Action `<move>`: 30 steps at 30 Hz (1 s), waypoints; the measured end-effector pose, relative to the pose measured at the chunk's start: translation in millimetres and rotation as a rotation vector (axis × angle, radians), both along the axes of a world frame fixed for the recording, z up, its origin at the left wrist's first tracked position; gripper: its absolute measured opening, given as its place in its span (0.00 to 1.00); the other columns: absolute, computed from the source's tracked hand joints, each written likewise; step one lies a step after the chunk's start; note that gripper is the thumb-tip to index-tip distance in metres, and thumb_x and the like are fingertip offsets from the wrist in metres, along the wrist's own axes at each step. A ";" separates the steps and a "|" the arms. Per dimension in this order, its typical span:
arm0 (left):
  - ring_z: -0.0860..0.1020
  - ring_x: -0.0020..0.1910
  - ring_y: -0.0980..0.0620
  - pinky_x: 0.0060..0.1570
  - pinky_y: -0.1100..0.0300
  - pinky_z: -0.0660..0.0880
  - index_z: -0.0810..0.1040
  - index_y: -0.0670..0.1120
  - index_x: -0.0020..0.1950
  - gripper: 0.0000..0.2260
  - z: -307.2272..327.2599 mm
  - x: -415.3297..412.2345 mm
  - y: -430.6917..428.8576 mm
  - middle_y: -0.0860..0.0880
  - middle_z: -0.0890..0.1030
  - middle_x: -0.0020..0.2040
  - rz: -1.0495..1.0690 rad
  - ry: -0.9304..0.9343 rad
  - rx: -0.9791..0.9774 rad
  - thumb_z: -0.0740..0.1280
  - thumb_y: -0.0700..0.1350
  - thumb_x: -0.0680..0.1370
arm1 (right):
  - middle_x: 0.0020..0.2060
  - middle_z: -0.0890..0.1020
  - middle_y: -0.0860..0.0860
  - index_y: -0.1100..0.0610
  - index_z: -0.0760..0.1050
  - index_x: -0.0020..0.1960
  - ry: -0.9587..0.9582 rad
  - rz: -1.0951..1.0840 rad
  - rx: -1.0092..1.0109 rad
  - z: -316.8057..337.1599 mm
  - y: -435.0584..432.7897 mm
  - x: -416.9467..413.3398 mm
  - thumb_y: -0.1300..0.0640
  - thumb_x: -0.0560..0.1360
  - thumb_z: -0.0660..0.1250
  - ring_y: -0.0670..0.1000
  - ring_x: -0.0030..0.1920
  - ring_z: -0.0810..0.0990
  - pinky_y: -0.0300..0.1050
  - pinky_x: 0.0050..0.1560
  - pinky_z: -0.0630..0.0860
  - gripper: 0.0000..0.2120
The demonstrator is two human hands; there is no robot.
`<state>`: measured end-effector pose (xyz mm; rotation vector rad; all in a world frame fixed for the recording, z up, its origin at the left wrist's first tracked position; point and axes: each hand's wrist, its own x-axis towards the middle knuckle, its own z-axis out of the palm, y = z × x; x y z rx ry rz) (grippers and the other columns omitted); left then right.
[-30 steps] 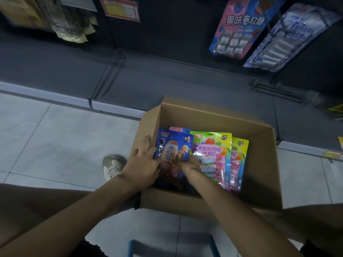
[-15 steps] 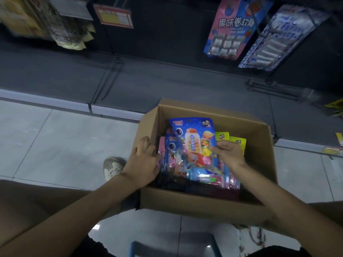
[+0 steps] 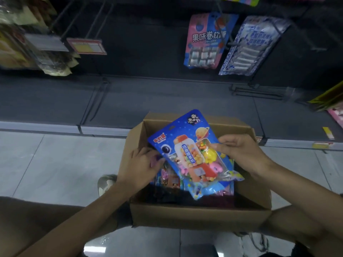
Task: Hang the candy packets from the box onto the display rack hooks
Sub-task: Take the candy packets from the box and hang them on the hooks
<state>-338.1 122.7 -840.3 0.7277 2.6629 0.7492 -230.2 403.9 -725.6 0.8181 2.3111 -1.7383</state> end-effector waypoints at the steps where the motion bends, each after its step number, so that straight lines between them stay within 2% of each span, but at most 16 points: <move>1: 0.81 0.61 0.51 0.67 0.49 0.73 0.80 0.58 0.55 0.10 6.0 1.6 5.6 0.56 0.84 0.59 0.110 -0.160 0.186 0.63 0.61 0.84 | 0.44 0.90 0.54 0.61 0.85 0.48 0.015 -0.033 -0.057 2.6 0.1 3.4 0.54 0.78 0.75 0.56 0.47 0.89 0.40 0.43 0.82 0.09; 2: 0.83 0.59 0.51 0.65 0.48 0.76 0.82 0.56 0.54 0.12 15.9 3.1 13.2 0.55 0.86 0.57 0.224 -0.379 0.386 0.63 0.60 0.84 | 0.46 0.89 0.56 0.62 0.86 0.49 0.027 -0.073 -0.115 4.1 -0.2 6.0 0.54 0.78 0.75 0.59 0.50 0.88 0.42 0.46 0.82 0.10; 4: 0.83 0.62 0.41 0.66 0.38 0.76 0.81 0.49 0.64 0.19 28.9 1.9 25.3 0.45 0.85 0.62 0.357 -0.833 0.760 0.65 0.61 0.84 | 0.49 0.89 0.59 0.61 0.86 0.51 0.016 -0.171 -0.233 3.8 -2.4 7.3 0.54 0.79 0.74 0.62 0.52 0.88 0.50 0.53 0.83 0.10; 6: 0.77 0.67 0.29 0.68 0.29 0.71 0.74 0.43 0.72 0.27 40.2 -5.7 33.2 0.35 0.79 0.69 0.421 -1.005 0.968 0.67 0.62 0.83 | 0.49 0.89 0.58 0.59 0.87 0.52 -0.006 -0.196 -0.321 2.6 -6.7 4.8 0.54 0.80 0.73 0.62 0.53 0.88 0.54 0.57 0.83 0.09; 9: 0.75 0.68 0.26 0.69 0.28 0.70 0.70 0.39 0.75 0.30 63.3 -10.7 45.4 0.32 0.76 0.71 0.492 -1.014 1.094 0.69 0.59 0.82 | 0.51 0.89 0.55 0.57 0.87 0.54 0.004 -0.179 -0.359 1.8 -11.0 -3.8 0.53 0.80 0.72 0.59 0.55 0.88 0.56 0.64 0.81 0.09; 11: 0.80 0.63 0.29 0.64 0.30 0.76 0.74 0.42 0.72 0.24 75.6 -6.9 52.1 0.34 0.80 0.67 0.474 -0.945 1.116 0.70 0.55 0.82 | 0.52 0.89 0.54 0.55 0.87 0.56 0.019 -0.200 -0.390 0.9 -8.8 -9.3 0.52 0.80 0.73 0.58 0.57 0.88 0.58 0.69 0.78 0.09; 13: 0.86 0.55 0.35 0.54 0.38 0.83 0.84 0.49 0.61 0.09 83.9 -2.4 61.7 0.39 0.85 0.59 0.431 -0.872 1.074 0.69 0.49 0.83 | 0.53 0.89 0.55 0.56 0.87 0.57 0.037 -0.249 -0.415 0.1 -2.8 -12.8 0.52 0.80 0.73 0.59 0.57 0.87 0.60 0.70 0.77 0.10; 14: 0.87 0.51 0.38 0.50 0.42 0.84 0.87 0.52 0.52 0.08 89.4 -1.3 67.4 0.41 0.87 0.55 0.413 -0.877 1.055 0.68 0.45 0.84 | 0.53 0.89 0.56 0.56 0.87 0.57 0.050 -0.266 -0.419 1.5 -0.3 -14.4 0.52 0.80 0.73 0.60 0.58 0.87 0.61 0.70 0.77 0.10; 15: 0.88 0.49 0.40 0.48 0.44 0.85 0.88 0.53 0.46 0.12 92.9 -1.0 71.8 0.42 0.88 0.53 0.392 -0.889 1.042 0.67 0.42 0.83 | 0.53 0.89 0.57 0.57 0.87 0.57 0.059 -0.276 -0.414 3.4 1.7 -16.0 0.53 0.80 0.73 0.61 0.58 0.87 0.61 0.70 0.77 0.10; 16: 0.88 0.47 0.41 0.45 0.46 0.85 0.88 0.52 0.44 0.12 98.5 -1.7 76.7 0.42 0.88 0.52 0.396 -0.905 1.032 0.68 0.41 0.82 | 0.54 0.89 0.57 0.57 0.87 0.56 0.066 -0.276 -0.404 5.8 3.4 -18.2 0.53 0.80 0.73 0.61 0.58 0.87 0.61 0.71 0.76 0.10; 18: 0.88 0.44 0.42 0.39 0.49 0.85 0.86 0.47 0.51 0.04 106.8 -4.0 84.0 0.42 0.88 0.51 0.432 -0.911 1.037 0.71 0.41 0.81 | 0.53 0.88 0.59 0.57 0.87 0.53 0.084 -0.256 -0.369 13.5 7.5 -23.3 0.54 0.80 0.72 0.63 0.57 0.86 0.64 0.71 0.75 0.08; 21: 0.88 0.45 0.42 0.36 0.53 0.83 0.82 0.41 0.60 0.12 116.8 -10.0 93.5 0.41 0.88 0.52 0.437 -0.915 1.062 0.73 0.43 0.78 | 0.51 0.89 0.54 0.54 0.85 0.52 0.144 -0.194 -0.273 34.6 12.2 -30.2 0.54 0.77 0.74 0.58 0.54 0.87 0.66 0.69 0.76 0.06; 23: 0.88 0.49 0.40 0.40 0.51 0.84 0.82 0.41 0.63 0.15 127.5 -13.0 100.3 0.40 0.87 0.55 0.388 -0.916 1.071 0.74 0.45 0.78 | 0.53 0.89 0.50 0.52 0.84 0.56 0.217 -0.151 -0.247 51.2 12.5 -31.6 0.52 0.76 0.76 0.54 0.56 0.87 0.63 0.68 0.77 0.10; 26: 0.87 0.51 0.38 0.45 0.49 0.84 0.83 0.40 0.63 0.15 147.3 -13.7 112.8 0.39 0.87 0.56 0.363 -0.911 1.093 0.74 0.45 0.78 | 0.56 0.88 0.47 0.51 0.83 0.62 0.309 -0.124 -0.256 70.3 13.8 -31.8 0.49 0.73 0.80 0.49 0.59 0.87 0.57 0.69 0.77 0.19; 30: 0.88 0.49 0.39 0.45 0.48 0.84 0.83 0.41 0.61 0.16 163.2 -9.6 125.5 0.40 0.88 0.53 0.374 -0.773 1.061 0.76 0.47 0.77 | 0.56 0.89 0.53 0.58 0.84 0.61 0.377 -0.152 -0.331 80.8 20.1 -31.7 0.51 0.71 0.79 0.54 0.59 0.87 0.60 0.71 0.76 0.21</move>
